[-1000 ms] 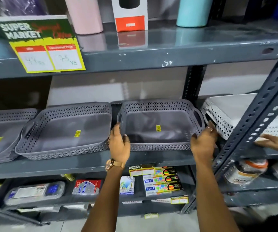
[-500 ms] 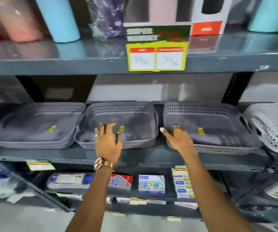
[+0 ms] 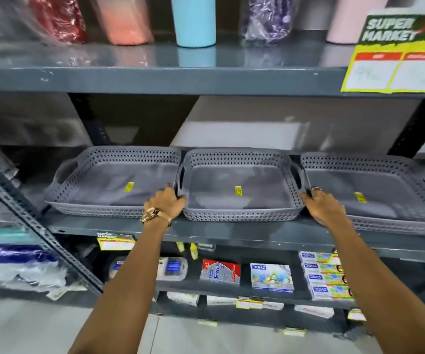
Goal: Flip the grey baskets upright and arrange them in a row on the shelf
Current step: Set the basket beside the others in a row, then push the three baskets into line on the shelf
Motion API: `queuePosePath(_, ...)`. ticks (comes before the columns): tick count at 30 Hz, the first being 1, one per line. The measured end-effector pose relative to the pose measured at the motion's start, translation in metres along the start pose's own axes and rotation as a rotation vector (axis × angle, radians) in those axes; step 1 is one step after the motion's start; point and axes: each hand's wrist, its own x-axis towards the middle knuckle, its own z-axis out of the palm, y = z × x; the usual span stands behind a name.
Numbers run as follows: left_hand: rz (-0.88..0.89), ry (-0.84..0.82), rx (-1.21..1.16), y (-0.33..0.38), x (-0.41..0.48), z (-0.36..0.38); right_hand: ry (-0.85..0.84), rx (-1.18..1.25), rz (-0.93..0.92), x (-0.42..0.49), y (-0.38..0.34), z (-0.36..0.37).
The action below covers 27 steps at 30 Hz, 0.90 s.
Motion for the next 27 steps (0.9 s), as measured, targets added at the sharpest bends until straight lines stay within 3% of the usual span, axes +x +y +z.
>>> queuePosePath(5,0.144,0.14,0.122,-0.009,-0.011,0.012,0.039,-0.055,-0.004,-0.006,0.004,0.009)
queuePosePath(11,0.173,0.211,0.127,-0.015,-0.013,0.021,0.125,-0.108,0.002,-0.011,0.008,0.02)
queuePosePath(27,0.106,0.111,0.087,0.031,0.054,0.019,-0.026,0.008,0.015,0.044,-0.021,-0.004)
